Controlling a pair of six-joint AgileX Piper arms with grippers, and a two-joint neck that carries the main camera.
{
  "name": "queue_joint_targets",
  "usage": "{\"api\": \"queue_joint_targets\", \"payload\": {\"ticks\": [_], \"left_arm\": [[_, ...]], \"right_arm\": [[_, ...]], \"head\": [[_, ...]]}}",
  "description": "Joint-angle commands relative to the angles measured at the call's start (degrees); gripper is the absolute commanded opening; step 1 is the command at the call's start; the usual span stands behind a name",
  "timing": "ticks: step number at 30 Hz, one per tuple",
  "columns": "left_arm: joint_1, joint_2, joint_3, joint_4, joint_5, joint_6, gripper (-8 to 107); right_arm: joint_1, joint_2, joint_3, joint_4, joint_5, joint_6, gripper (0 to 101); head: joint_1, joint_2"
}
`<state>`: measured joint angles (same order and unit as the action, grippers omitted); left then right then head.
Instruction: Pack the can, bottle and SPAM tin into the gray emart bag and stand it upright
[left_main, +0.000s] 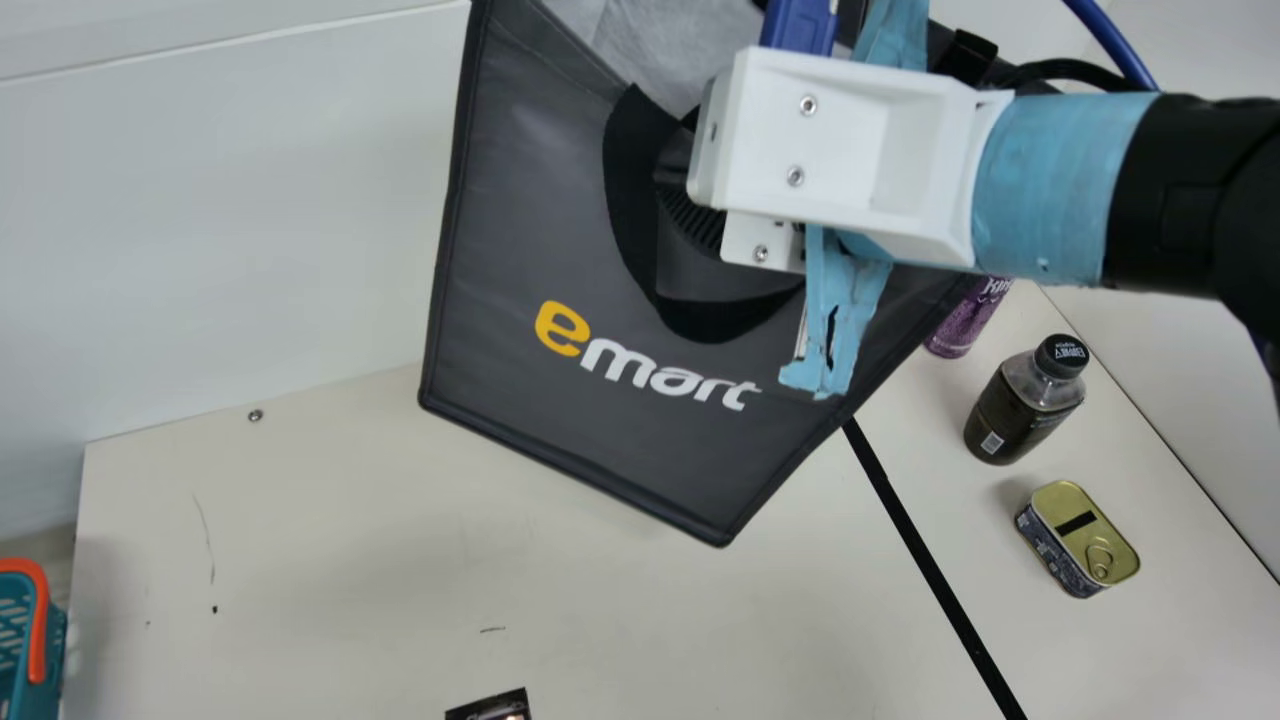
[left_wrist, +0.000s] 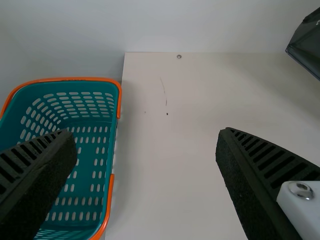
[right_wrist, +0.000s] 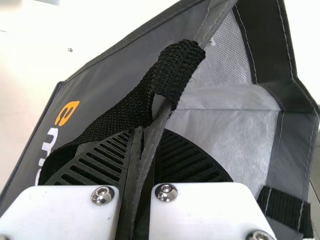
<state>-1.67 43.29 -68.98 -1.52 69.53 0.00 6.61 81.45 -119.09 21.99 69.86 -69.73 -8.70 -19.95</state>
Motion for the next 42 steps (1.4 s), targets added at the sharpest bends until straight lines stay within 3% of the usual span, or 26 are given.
{"api": "queue_joint_targets", "payload": {"ticks": [1,25,42], "left_arm": [[0.00,0.00,0.00,0.00,0.00,0.00,90],[0.00,0.00,0.00,0.00,0.00,0.00,90],[0.00,0.00,0.00,0.00,0.00,0.00,90]], "right_arm": [[0.81,-0.80,0.76,-0.44,0.04,0.36,0],[6.11,-7.12,15.93,-2.59,0.04,3.73,0],[10.54,-9.17,22.13,-2.64,0.04,7.69,0]], "head": [[-1.30,-0.05],[-1.30,-0.05],[-1.30,-0.05]]}}
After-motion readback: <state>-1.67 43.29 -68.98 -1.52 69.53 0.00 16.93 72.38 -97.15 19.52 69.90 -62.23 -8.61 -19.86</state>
